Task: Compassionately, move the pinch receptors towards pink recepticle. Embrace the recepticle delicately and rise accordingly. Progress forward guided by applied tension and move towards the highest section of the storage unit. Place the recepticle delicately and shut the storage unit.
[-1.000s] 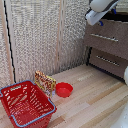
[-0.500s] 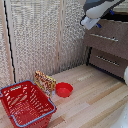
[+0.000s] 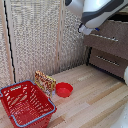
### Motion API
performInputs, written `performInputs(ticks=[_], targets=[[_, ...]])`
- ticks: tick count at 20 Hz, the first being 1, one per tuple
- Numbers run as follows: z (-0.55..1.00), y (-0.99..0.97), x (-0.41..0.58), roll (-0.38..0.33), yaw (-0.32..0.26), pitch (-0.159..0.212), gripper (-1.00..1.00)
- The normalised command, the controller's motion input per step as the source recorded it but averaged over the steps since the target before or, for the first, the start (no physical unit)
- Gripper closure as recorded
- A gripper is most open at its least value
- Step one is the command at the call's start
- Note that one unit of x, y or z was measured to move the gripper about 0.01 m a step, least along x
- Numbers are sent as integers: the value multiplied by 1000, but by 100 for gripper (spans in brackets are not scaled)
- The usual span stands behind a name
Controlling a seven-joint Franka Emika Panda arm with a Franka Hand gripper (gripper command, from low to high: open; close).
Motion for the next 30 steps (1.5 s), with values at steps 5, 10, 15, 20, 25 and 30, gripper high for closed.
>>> performInputs(ticks=[5, 10, 15, 20, 25, 30], targets=[[-409, 42, 18, -275, 209, 147, -100], [-422, -153, 147, -132, 203, 178, -100], [-278, -337, 207, -21, 199, 92, -100], [96, -551, 47, 1, 164, -18, 100], [462, -393, -90, 2, 47, -108, 100], [535, -254, -101, 0, -2, -141, 100]])
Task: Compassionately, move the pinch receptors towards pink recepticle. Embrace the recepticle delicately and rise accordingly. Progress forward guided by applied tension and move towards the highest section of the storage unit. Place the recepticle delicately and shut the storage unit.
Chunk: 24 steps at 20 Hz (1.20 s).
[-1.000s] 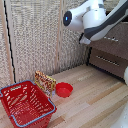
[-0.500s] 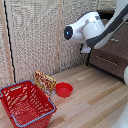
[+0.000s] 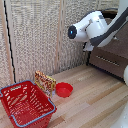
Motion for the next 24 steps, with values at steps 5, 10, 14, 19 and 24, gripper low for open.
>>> performInputs(ticks=[5, 10, 14, 19, 24], targets=[[447, -353, -37, 14, 5, -111, 100], [329, -415, 8, 37, 45, -77, 100], [248, -566, 151, 4, 88, -6, 100], [140, -759, 181, 0, 139, -2, 100], [94, -762, 204, 3, 168, -14, 100]])
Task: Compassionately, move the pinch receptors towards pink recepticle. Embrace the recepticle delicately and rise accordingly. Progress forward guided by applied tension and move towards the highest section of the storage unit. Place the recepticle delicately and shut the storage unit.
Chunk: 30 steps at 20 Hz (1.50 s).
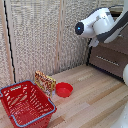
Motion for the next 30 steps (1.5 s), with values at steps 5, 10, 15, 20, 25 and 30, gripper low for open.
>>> performInputs(ticks=[5, 10, 15, 20, 25, 30], targets=[[162, -749, 197, 20, 164, -34, 100], [269, -792, 103, 9, 141, -57, 100], [176, -466, 33, 19, 130, -10, -100], [58, 118, 53, -16, 101, 26, -100], [78, 176, 145, -26, 48, 0, -100], [27, 332, 201, -2, -19, 8, -100]])
